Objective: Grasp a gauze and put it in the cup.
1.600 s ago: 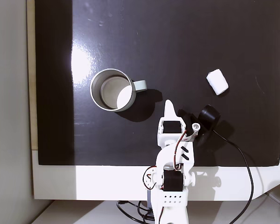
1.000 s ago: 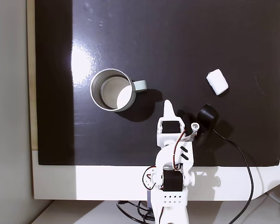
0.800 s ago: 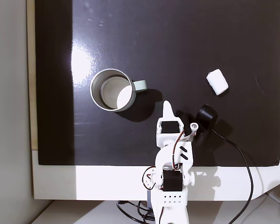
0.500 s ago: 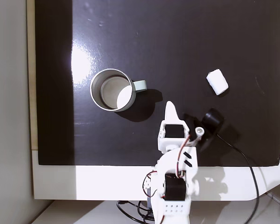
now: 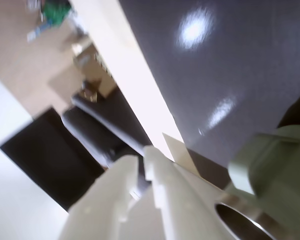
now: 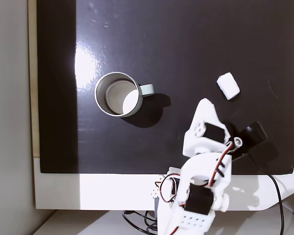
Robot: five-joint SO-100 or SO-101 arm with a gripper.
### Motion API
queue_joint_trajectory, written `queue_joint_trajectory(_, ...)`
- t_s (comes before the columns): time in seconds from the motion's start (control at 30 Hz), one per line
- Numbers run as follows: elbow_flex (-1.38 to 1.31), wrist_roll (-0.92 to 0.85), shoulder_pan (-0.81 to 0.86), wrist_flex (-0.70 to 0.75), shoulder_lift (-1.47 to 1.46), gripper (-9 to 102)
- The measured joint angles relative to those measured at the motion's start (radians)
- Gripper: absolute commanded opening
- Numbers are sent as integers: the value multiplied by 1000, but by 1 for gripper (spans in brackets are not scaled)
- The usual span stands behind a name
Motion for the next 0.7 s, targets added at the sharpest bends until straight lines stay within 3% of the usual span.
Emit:
queue_joint_trajectory(0.37, -347, 222, 66, 204, -422, 8)
queue_joint_trajectory(0.7, -483, 364, 110, 351, -541, 33)
